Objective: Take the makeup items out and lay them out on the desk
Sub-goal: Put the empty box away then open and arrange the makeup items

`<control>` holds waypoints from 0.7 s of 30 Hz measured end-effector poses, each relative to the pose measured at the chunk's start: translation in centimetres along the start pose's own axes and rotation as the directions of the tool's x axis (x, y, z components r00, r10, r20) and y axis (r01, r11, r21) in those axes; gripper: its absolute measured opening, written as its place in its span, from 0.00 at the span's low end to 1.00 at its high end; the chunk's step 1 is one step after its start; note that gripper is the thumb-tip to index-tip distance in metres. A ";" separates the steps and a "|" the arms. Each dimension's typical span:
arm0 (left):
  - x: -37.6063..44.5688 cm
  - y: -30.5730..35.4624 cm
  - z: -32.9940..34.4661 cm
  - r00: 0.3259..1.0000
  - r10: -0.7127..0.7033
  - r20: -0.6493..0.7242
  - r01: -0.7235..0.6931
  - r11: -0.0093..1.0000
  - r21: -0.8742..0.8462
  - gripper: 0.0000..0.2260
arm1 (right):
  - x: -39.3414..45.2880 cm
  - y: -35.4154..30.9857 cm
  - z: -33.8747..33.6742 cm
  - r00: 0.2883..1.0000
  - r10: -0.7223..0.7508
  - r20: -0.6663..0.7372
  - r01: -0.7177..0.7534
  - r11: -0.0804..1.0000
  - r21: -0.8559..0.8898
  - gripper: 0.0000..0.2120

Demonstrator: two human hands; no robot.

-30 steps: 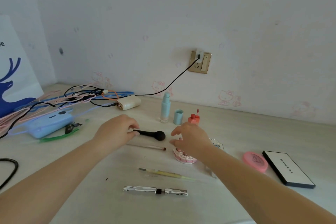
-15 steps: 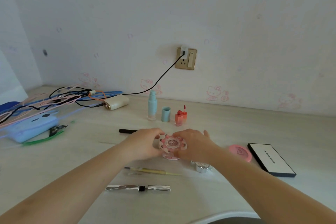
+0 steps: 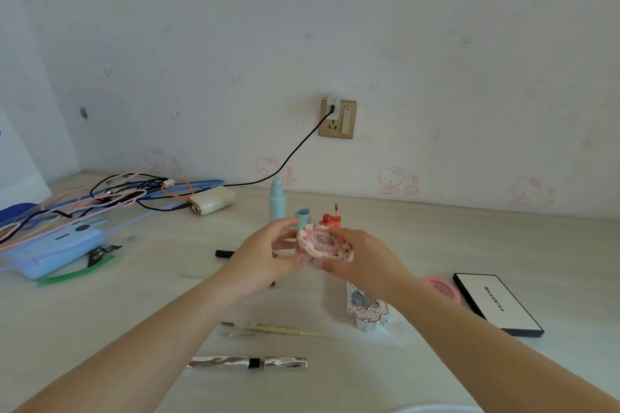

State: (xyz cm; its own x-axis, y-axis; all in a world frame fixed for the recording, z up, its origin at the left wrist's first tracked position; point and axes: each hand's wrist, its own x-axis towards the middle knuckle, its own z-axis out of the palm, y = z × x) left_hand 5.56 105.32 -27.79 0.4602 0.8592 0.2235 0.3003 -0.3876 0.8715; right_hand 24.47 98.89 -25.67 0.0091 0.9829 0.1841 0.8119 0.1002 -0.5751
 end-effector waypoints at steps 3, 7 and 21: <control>-0.4 1.9 1.1 0.999 -0.031 0.015 0.035 0.922 -0.387 0.24 | 0.0 -0.9 -1.4 0.995 0.032 -0.095 -0.017 0.988 0.155 0.29; -0.3 3.8 3.4 0.993 -0.036 0.113 0.109 0.645 -0.756 0.23 | -0.4 -2.2 -2.5 0.991 -0.010 -0.136 0.030 0.989 0.145 0.26; -1.0 7.0 6.6 0.935 -0.056 0.351 0.348 0.332 -0.876 0.32 | -1.9 -3.0 -6.2 0.988 -0.147 -0.047 0.147 0.989 -0.007 0.31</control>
State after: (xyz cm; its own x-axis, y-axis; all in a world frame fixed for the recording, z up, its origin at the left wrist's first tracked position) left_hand 12.72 99.52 -24.76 0.7063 0.7079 0.0073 -0.4721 0.4633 0.7500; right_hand 25.66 95.81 -19.37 -0.0828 0.9491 0.3040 0.8082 0.2425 -0.5366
